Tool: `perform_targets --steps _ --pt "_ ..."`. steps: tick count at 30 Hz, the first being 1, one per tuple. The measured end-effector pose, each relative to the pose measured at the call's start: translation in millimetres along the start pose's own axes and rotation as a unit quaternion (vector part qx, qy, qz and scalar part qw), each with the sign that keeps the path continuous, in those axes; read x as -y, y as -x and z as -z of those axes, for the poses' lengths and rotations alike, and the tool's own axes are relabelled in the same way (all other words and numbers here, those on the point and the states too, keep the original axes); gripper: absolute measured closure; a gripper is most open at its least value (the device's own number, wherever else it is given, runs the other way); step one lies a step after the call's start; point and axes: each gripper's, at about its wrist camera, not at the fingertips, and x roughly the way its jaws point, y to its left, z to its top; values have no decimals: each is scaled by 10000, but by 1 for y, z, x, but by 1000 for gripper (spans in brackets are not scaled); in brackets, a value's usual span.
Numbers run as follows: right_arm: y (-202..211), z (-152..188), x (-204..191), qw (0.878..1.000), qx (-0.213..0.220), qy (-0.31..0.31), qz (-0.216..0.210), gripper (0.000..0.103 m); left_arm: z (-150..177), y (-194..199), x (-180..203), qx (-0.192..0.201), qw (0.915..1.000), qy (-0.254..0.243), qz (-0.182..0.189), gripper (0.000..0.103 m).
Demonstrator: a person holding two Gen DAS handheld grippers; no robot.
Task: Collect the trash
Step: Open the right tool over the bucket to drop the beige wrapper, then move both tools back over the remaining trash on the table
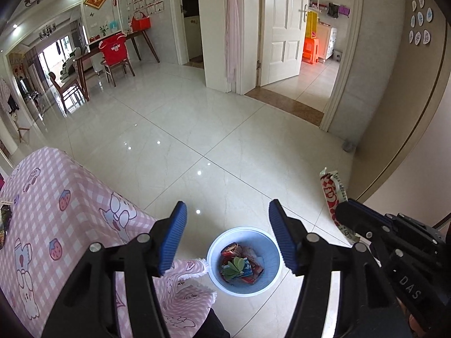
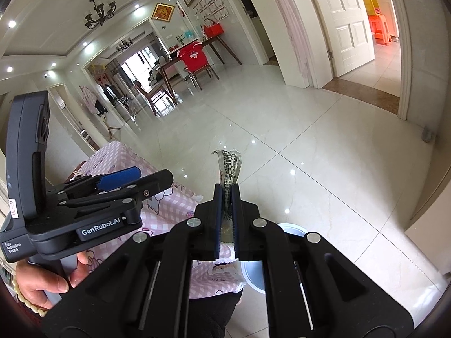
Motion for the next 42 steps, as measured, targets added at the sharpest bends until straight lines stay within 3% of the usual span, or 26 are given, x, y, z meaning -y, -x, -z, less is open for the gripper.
perform_targets --steps 18,19,20,22,34,42 --pt "-21 -11 -12 9999 101 33 20 92 -3 20 -41 210 9987 234 -410 34" --pt "-23 -12 -13 9999 122 28 48 81 -3 21 -44 217 9986 250 -423 34" --pt "-24 -13 -13 9999 143 12 95 64 -3 22 -47 218 9985 260 -431 34" --pt "-23 -14 -15 9996 225 7 166 49 -3 23 -50 220 9984 274 -439 33" --pt "-26 -15 -49 9994 132 292 103 48 7 43 -74 339 9979 366 -418 30" --pt "-39 -14 -111 9964 13 811 -261 47 27 82 -141 554 9923 836 -724 25"
